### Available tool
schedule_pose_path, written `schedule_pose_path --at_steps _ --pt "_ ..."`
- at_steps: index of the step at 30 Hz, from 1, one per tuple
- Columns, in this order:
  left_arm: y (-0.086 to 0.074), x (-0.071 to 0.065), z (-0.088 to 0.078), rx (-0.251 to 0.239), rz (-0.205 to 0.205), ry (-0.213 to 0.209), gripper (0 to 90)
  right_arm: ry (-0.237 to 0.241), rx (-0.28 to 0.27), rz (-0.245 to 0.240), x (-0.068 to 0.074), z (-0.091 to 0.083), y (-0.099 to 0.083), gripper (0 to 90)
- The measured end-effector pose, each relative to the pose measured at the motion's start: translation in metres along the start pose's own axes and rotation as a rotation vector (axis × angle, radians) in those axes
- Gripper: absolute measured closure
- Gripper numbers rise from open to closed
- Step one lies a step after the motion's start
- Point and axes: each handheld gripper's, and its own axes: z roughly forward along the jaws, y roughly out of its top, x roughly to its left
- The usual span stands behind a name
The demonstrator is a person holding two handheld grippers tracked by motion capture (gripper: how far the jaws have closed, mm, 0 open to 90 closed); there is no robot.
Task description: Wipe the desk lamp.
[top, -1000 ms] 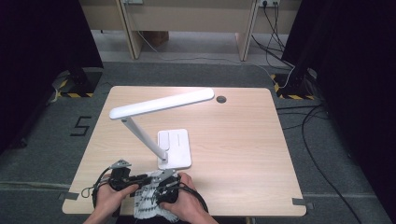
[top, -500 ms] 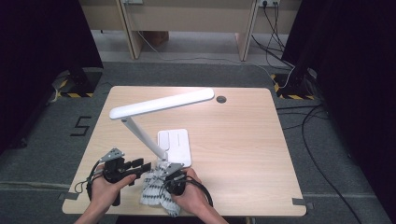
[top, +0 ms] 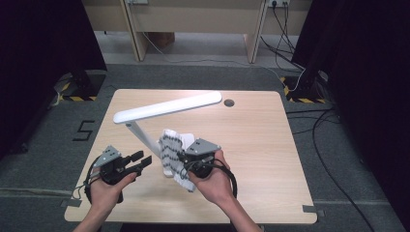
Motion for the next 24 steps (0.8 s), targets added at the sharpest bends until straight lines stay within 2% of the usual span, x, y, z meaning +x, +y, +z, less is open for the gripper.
schedule_pose_path --at_steps 4,7,10,11,12,14,17,18,19,20,22,24 --pt "-0.006 0.011 -0.009 0.009 -0.014 0.024 54.0 0.004 -0.077 0.008 0.004 0.002 0.02 82.9" --pt "-0.012 0.021 -0.01 0.051 -0.001 0.048 55.0 0.008 -0.115 -0.02 0.011 0.006 0.036 82.8" --pt "-0.018 0.03 0.0 0.1 0.005 0.066 56.9 -0.018 -0.134 -0.067 0.018 0.008 0.047 82.7" --pt "-0.018 0.03 0.0 0.1 0.005 0.066 58.7 -0.025 -0.137 -0.082 0.021 0.009 0.05 82.6" --pt "-0.022 0.035 0.013 0.131 0.019 0.062 61.3 -0.027 -0.136 -0.096 0.024 0.01 0.052 82.6" --pt "-0.023 0.037 0.03 0.158 0.037 0.043 65.7 -0.026 -0.127 -0.108 0.028 0.011 0.054 82.5" --pt "-0.022 0.04 0.06 0.194 0.062 -0.016 73.0 -0.024 -0.127 -0.119 0.03 0.013 0.057 82.4" --pt "-0.022 0.04 0.067 0.197 0.064 -0.034 74.9 -0.022 -0.125 -0.119 0.03 0.013 0.057 82.4" --pt "-0.022 0.04 0.067 0.197 0.064 -0.034 76.3 -0.023 -0.127 -0.119 0.03 0.014 0.057 82.4" --pt "-0.02 0.041 0.083 0.218 0.08 -0.081 77.6 -0.022 -0.127 -0.128 0.03 0.013 0.057 82.4" --pt "-0.021 0.042 0.093 0.234 0.096 -0.099 78.9 -0.02 -0.129 -0.129 0.029 0.013 0.058 82.3" --pt "-0.022 0.041 0.099 0.245 0.091 -0.114 80.3 -0.017 -0.125 -0.136 0.029 0.013 0.058 82.2"
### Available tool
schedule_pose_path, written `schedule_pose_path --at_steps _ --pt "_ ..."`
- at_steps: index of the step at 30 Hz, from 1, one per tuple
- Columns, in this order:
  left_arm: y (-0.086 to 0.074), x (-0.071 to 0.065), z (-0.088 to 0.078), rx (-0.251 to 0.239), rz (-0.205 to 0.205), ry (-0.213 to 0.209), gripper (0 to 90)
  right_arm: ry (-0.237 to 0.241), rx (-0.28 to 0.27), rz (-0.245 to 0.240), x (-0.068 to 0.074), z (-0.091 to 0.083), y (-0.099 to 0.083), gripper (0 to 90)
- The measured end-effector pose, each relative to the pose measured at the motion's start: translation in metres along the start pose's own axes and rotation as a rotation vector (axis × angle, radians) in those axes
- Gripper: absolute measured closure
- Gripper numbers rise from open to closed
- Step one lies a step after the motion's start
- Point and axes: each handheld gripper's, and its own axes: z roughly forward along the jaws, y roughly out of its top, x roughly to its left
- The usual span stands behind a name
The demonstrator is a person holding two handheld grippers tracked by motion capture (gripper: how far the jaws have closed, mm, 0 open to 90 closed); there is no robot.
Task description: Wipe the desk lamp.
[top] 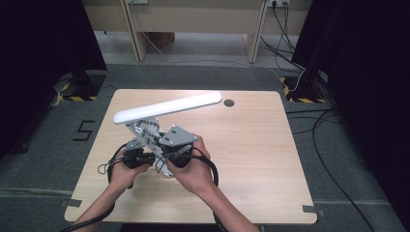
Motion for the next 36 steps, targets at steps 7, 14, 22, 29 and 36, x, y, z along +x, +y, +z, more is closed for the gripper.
schedule_pose_path --at_steps 7,14,22,29,36 --pt "-0.002 0.0 0.007 0.024 0.031 0.024 82.8 0.002 -0.008 -0.017 0.002 0.001 0.004 82.1" --pt "-0.003 -0.001 0.01 0.038 0.049 0.045 86.2 -0.001 -0.005 -0.015 0.001 0.003 0.006 82.1" --pt "-0.005 0.0 0.014 0.052 0.048 0.048 87.4 0.001 -0.022 -0.039 0.004 0.005 0.011 82.2" --pt "-0.005 0.001 0.015 0.046 0.046 0.048 88.4 0.002 -0.027 -0.046 0.005 0.009 0.013 82.2" --pt "-0.005 0.001 0.015 0.044 0.045 0.046 89.0 0.005 -0.017 -0.065 0.006 0.013 0.014 82.2"
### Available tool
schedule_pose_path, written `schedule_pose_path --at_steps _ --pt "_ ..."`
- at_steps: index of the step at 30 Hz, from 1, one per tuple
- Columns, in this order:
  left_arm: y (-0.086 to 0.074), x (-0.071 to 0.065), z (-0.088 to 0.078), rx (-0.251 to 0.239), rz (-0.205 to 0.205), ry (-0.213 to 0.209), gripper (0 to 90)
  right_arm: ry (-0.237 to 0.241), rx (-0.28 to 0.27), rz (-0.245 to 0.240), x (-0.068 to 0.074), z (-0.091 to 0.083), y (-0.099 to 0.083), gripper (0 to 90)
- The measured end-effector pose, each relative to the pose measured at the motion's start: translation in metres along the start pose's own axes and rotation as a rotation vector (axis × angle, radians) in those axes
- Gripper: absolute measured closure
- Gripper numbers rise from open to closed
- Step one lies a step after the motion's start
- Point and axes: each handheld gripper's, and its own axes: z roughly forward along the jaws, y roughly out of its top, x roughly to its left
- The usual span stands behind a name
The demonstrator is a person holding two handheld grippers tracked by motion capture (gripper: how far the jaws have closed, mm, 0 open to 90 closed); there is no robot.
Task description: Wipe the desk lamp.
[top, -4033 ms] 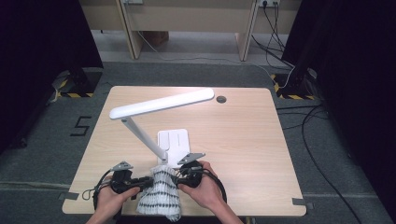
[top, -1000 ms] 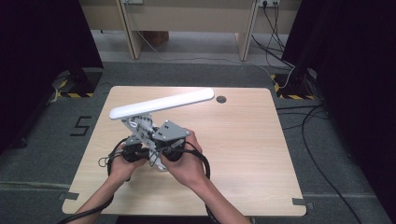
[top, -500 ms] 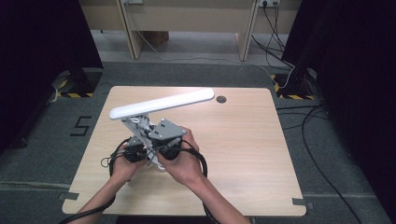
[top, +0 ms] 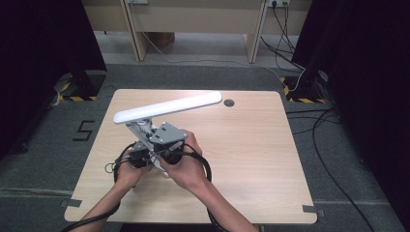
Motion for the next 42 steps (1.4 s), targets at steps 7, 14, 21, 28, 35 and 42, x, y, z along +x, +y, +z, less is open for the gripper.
schedule_pose_path --at_steps 7,14,21,28,35,42 --pt "0.0 0.0 0.0 -0.003 -0.002 0.005 89.1 0.018 -0.022 0.007 0.003 -0.001 0.005 82.2" --pt "0.0 0.0 0.001 -0.005 -0.006 0.011 89.1 0.045 -0.035 0.017 0.008 -0.001 0.008 82.2" --pt "0.0 0.0 0.001 -0.005 -0.005 0.012 89.2 0.05 -0.021 0.023 0.009 0.002 0.005 82.2" --pt "0.0 0.0 0.0 -0.005 -0.007 0.012 89.2 0.05 0.008 0.027 0.012 0.007 -0.002 82.1" --pt "0.0 0.0 0.001 -0.006 -0.006 0.013 89.2 0.053 0.039 0.035 0.007 0.013 -0.015 82.1" --pt "0.0 -0.001 0.001 -0.013 -0.006 0.016 89.2 0.052 0.072 0.064 0.002 0.02 -0.032 82.2"
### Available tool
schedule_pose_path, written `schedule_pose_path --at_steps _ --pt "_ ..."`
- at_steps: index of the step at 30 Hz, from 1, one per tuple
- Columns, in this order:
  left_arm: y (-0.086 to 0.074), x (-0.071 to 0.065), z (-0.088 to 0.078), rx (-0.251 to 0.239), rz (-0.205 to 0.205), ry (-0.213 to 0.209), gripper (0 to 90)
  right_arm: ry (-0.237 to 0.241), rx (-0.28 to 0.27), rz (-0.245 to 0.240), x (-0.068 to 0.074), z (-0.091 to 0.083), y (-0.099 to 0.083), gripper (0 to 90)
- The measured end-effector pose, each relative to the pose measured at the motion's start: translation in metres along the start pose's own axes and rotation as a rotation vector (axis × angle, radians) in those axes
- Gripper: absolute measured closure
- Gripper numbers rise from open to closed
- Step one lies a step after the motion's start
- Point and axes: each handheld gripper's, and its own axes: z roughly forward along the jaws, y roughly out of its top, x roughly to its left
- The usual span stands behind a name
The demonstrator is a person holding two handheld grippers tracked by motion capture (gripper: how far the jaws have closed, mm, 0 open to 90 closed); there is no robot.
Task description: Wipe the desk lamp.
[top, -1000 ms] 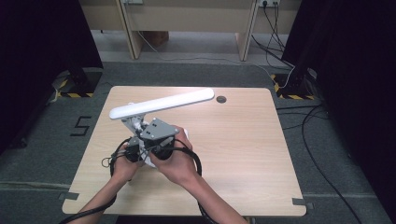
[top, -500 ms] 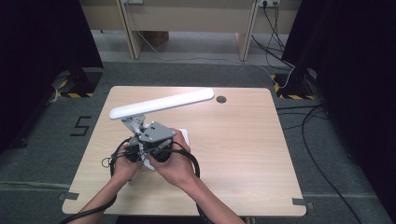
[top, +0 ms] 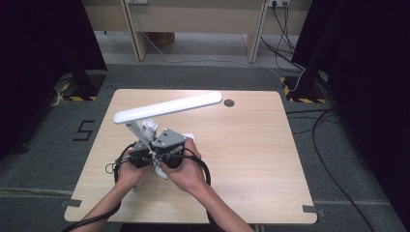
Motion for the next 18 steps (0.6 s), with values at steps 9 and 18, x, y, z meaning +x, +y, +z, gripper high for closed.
schedule_pose_path --at_steps 9,18 --pt "0.0 0.0 0.0 0.0 -0.004 0.004 89.2 -0.001 0.052 0.032 -0.006 0.012 -0.022 82.1" --pt "0.0 -0.001 0.0 0.0 -0.008 0.006 89.2 -0.004 0.103 0.059 -0.009 0.021 -0.042 82.2"
